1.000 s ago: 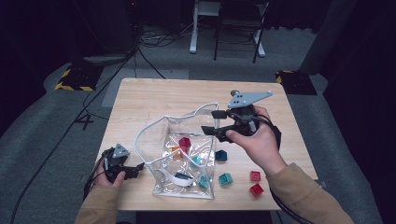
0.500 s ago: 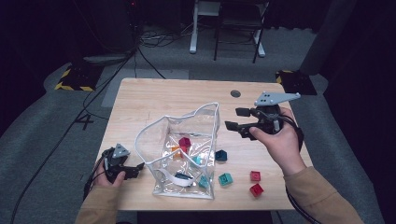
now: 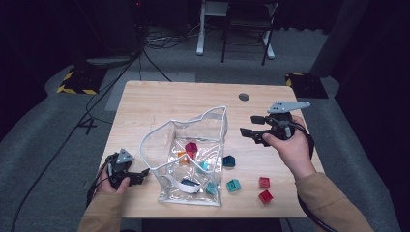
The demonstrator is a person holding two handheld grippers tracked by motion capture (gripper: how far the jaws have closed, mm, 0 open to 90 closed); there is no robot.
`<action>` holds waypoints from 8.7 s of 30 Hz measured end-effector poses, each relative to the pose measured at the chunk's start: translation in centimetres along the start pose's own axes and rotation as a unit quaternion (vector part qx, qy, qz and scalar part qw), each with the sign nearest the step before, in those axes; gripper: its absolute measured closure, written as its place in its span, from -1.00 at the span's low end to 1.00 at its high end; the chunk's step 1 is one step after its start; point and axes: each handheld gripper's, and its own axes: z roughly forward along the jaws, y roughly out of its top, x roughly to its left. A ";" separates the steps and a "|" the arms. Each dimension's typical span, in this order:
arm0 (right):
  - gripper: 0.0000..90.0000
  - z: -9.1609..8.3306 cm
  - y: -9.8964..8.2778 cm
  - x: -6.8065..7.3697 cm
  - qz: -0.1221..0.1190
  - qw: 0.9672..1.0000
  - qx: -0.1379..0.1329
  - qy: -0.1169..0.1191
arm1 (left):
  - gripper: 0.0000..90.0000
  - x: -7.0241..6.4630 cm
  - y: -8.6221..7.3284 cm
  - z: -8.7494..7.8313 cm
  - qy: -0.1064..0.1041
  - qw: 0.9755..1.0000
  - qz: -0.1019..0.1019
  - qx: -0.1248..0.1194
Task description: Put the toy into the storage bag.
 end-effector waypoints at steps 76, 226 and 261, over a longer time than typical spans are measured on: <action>0.31 9.1 -9.3 -0.3 -0.047 0.990 0.133 0.025 | -0.67 0.0 0.0 0.0 0.000 1.000 0.000 0.000; -0.17 0.9 4.7 7.1 -0.062 0.996 -0.012 0.069 | -0.67 0.3 0.1 0.0 -0.006 1.000 -0.001 0.001; -0.20 -6.5 -3.8 1.4 0.024 0.999 -0.009 -0.028 | -0.70 0.1 0.1 0.1 -0.001 1.000 0.003 0.003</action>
